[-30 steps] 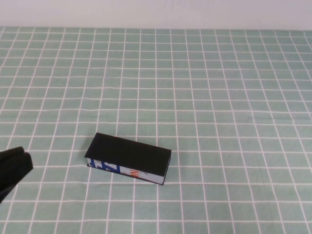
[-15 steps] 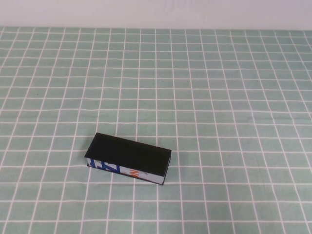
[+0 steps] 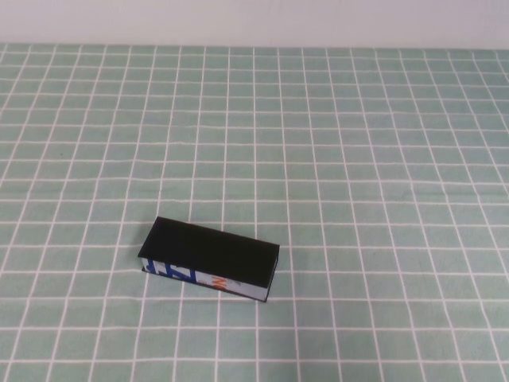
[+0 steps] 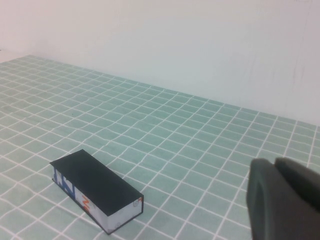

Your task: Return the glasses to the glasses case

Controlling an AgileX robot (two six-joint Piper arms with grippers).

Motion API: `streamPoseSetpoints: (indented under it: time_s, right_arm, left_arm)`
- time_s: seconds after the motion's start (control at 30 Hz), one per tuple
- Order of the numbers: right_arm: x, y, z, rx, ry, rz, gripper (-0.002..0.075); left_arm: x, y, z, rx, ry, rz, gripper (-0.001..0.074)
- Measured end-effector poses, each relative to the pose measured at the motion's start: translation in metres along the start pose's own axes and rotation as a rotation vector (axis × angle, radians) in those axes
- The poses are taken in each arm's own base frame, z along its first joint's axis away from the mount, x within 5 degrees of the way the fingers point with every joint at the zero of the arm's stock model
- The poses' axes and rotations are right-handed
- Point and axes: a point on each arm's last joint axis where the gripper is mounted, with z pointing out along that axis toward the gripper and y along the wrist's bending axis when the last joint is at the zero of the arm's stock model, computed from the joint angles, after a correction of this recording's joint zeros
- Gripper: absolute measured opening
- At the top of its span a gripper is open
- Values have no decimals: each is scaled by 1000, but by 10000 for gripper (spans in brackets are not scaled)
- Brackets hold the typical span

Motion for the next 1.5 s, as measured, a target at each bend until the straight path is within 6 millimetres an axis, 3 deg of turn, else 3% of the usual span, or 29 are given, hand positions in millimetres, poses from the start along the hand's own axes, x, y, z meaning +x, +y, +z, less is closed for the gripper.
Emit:
streamPoseSetpoints:
  time_s: [0.23,0.4,0.53,0.8,1.1,1.5]
  right_arm:
    - [0,0,0,0,0,0,-11]
    - [0,0,0,0,0,1,-11]
    - [0,0,0,0,0,1,-11]
    - [0,0,0,-1,2,1,-11]
    - [0,0,0,-1,2,1,-11]
    - [0,0,0,-1,2,1,-11]
  left_arm:
    - [50,7,13,-57,-81,15,-2]
    - [77,9,21,-74,-25,140,-2]
    - [95,10,25,-67,23,106,-2]
    - [114,8,23,-23,208,67,-2]
    - [114,9,23,-41,211,-79,-2]
    - [115,9,23,-45,212,-73,-2]
